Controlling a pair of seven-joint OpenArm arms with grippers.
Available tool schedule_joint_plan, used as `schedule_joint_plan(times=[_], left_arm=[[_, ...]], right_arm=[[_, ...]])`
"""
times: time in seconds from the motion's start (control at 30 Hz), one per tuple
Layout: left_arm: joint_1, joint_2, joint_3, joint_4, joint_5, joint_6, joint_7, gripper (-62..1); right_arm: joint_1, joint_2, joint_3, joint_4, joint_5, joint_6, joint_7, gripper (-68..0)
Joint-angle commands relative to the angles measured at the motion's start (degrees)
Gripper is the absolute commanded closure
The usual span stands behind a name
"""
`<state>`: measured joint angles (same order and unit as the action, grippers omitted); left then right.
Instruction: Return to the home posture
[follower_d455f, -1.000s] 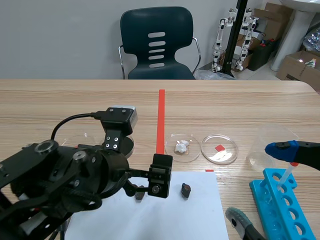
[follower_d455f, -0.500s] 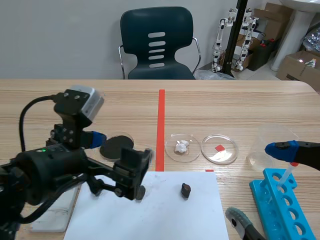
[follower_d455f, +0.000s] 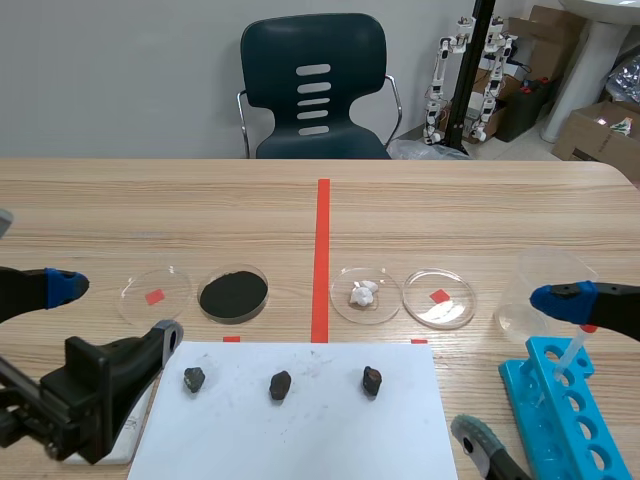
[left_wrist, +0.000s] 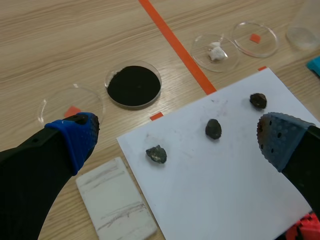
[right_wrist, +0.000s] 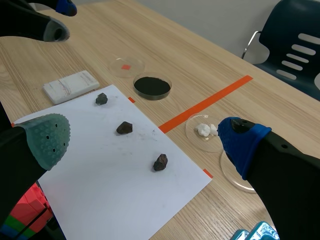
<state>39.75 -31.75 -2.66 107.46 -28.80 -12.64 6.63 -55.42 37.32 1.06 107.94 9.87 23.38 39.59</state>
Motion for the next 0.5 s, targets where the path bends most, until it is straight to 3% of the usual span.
schedule_joint_plan(times=[0.0, 0.27, 0.47], left_arm=[[1.86, 0.11, -1.36, 1.33, -0.48, -1.2, -2.19, -62.3], [12.07, 0.13, -9.33, 2.89, -0.66, -5.14, -8.57, -62.3], [18.43, 0.13, -13.31, 3.72, -0.87, -5.16, -12.44, -62.3]], right_arm=[[0.2, 0.28, 0.39, 0.44, 0.81, 0.07, 0.81, -62.1], [0.2, 0.28, 0.39, 0.44, 0.81, 0.07, 0.81, -62.1], [0.2, 0.28, 0.39, 0.44, 0.81, 0.07, 0.81, -62.1]])
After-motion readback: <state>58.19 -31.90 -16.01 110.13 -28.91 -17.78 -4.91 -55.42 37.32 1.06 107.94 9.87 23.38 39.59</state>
